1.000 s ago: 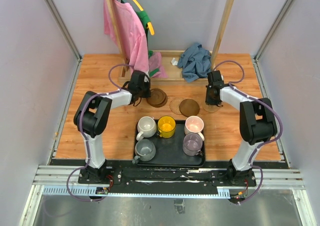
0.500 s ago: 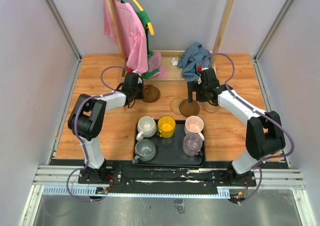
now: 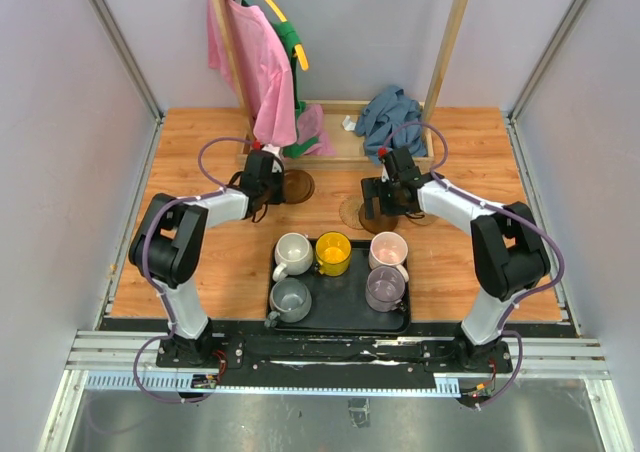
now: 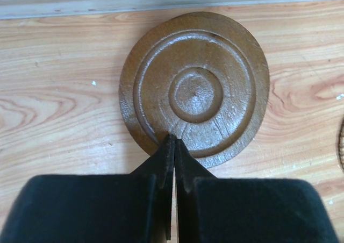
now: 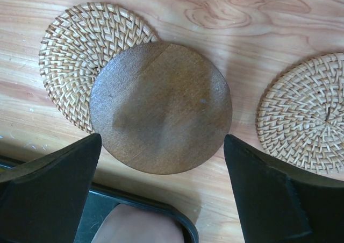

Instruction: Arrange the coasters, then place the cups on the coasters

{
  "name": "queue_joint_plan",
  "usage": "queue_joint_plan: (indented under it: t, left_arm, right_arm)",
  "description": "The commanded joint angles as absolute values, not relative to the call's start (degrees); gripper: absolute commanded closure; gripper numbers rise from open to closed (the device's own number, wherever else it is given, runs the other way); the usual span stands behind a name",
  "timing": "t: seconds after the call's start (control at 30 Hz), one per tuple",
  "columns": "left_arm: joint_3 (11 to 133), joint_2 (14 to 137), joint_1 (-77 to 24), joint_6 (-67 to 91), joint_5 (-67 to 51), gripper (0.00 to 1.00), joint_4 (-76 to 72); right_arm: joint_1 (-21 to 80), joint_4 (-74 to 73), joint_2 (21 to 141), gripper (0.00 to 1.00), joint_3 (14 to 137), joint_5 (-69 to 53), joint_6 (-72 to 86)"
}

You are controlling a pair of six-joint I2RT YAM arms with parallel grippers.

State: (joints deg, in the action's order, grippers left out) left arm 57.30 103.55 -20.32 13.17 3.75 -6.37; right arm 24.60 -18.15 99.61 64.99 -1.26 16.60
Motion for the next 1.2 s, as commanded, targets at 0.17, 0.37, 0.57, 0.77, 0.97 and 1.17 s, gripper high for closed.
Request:
queue_joint_plan:
  t: [0.17,0.37,0.57,0.77,0.97,1.17]
  left_arm:
    - [53.4,95.9,-21.3,14.4,-10.0,0.95,-11.7]
    - [56.8,96.0,-27.9,12.6,-11.5,0.93,-11.8]
    - [61.1,100.5,-31.1,13.5,-12.2,0.93,-11.1]
    - [63.4,103.7,-31.4,14.6,-12.2,0.93,-9.6]
    - [63.9,106.4,-31.4,14.5,-11.6,0.93,-8.4]
    - [64.2,109.1,-31.4,14.6,-12.6,0.93,-8.5]
  right_arm:
    - [25.2,-15.2,101.4,0.02,64.0,-3.9,18.4]
    - [24.5,-12.0,101.2,0.02,61.6,-5.7,20.0]
    - [19.7,-7.7,101.9,0.02,58.6,-14.1,23.4]
    - [18.7,-3.4,104.0,0.01,58.1,-23.2,23.9]
    - [18.7,1.8,107.0,0.01,60.0,-32.1,26.6]
    - [18.7,0.6,106.5,0.01,61.2,-31.1,26.1]
